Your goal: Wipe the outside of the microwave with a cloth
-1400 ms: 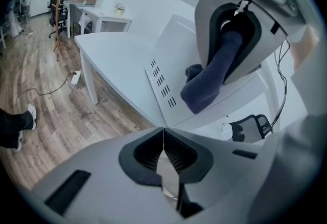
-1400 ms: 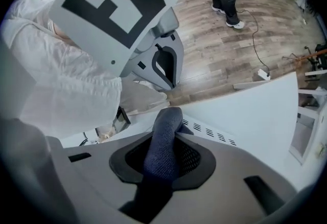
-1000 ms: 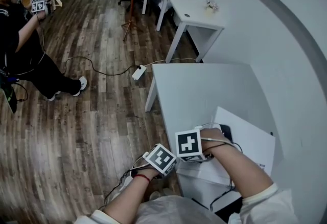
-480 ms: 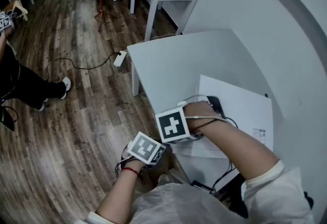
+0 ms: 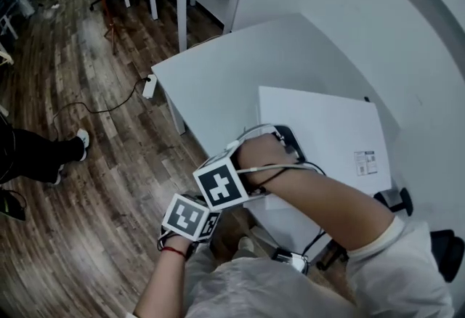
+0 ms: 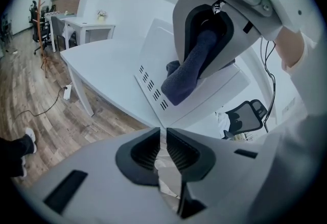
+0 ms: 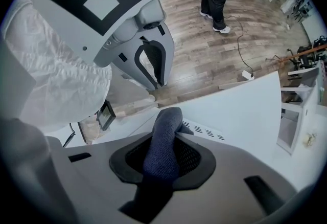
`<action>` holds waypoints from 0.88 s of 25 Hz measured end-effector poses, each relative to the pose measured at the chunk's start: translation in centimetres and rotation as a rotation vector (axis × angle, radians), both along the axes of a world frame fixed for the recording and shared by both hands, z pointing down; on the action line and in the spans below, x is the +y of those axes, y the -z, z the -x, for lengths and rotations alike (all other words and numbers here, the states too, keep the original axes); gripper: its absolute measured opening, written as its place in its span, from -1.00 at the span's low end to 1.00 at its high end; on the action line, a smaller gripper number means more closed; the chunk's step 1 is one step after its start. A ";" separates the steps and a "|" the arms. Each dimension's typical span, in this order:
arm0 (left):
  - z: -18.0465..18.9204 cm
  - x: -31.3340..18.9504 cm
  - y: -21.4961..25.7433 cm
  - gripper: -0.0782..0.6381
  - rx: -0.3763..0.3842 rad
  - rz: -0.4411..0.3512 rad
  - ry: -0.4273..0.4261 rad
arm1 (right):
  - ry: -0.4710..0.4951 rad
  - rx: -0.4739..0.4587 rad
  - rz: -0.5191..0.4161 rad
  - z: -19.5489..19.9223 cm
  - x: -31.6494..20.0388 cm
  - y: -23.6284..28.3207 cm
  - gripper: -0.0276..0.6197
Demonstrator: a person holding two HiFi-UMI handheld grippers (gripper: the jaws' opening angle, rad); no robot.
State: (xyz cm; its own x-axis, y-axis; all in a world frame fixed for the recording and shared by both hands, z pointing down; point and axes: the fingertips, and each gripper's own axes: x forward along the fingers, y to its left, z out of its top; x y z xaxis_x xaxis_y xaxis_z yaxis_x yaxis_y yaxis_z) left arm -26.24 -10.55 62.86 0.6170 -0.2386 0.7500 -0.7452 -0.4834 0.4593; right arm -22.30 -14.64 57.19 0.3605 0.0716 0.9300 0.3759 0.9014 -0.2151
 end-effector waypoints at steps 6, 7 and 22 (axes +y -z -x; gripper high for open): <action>0.9 0.3 1.4 -0.67 -0.014 -0.026 -0.062 | 0.002 -0.085 -0.008 1.3 1.2 1.2 -0.62; 1.0 0.1 1.8 -0.66 -0.015 -0.039 -0.072 | -0.008 -0.106 -0.001 1.4 1.6 1.5 -0.62; -0.2 -4.6 14.5 -0.65 0.062 -0.373 -0.137 | -0.450 -0.861 -0.130 -0.3 1.7 10.5 -0.62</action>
